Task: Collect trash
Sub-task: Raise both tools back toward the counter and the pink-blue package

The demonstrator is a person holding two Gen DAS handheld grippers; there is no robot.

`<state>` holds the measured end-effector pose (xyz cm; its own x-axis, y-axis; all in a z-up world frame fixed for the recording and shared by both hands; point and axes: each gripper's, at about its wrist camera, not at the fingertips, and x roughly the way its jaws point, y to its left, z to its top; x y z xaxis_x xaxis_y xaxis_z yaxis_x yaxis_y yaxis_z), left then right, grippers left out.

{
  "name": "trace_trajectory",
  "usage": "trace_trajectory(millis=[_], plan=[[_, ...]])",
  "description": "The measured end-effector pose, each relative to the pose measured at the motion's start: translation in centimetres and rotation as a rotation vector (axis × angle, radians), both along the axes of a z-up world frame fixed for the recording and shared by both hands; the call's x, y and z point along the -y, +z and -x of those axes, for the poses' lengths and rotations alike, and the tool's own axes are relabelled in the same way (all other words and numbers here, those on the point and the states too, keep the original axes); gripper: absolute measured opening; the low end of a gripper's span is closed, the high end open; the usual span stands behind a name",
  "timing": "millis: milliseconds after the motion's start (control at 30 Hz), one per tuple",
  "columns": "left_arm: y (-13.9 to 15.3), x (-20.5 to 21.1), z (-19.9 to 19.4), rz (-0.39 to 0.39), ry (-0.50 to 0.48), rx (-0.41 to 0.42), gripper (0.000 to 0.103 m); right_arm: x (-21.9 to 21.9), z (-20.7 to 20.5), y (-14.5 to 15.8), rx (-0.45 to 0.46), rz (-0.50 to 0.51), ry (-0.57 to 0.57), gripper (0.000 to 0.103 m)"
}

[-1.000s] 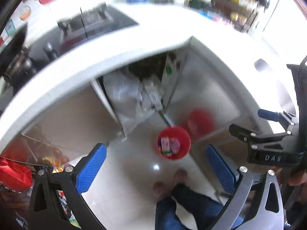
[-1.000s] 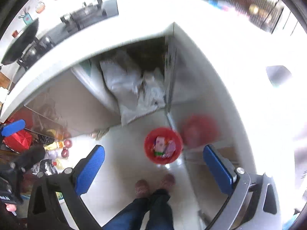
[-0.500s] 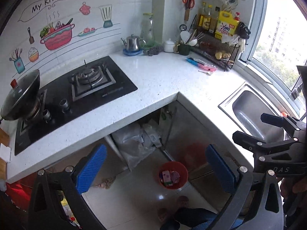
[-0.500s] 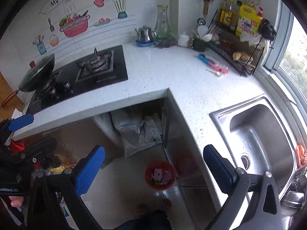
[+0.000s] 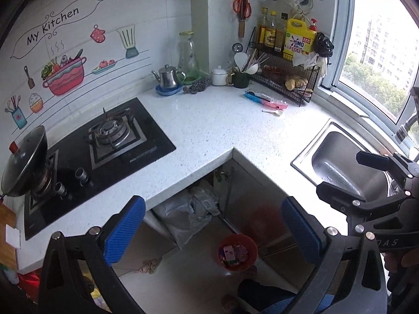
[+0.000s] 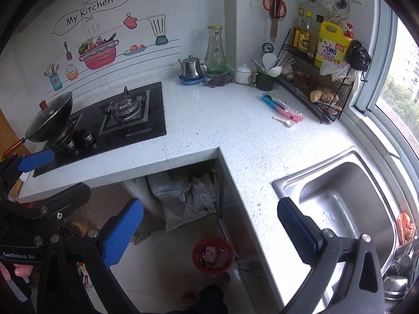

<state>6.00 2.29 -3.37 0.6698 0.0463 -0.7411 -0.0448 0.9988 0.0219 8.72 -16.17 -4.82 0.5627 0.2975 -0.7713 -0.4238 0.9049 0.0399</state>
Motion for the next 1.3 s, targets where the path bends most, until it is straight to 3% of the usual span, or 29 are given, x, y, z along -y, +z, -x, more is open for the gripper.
trace_trajectory(millis=[467, 900, 1300], plan=[[1.6, 3.1, -8.8, -0.039, -0.002, 0.047, 0.103, 3.5, -7.7, 1.2, 0.038, -0.062, -0.017, 0.102], [1.2, 6.4, -15.9, -0.034, -0.057, 0.038, 0.103, 6.7, -12.7, 1.0, 0.022, -0.052, -0.053, 0.102], [-0.6, 7.5, -27.0, -0.059, -0.174, -0.031, 0.103, 7.0, -21.6, -0.6, -0.004, -0.060, -0.143, 0.102]])
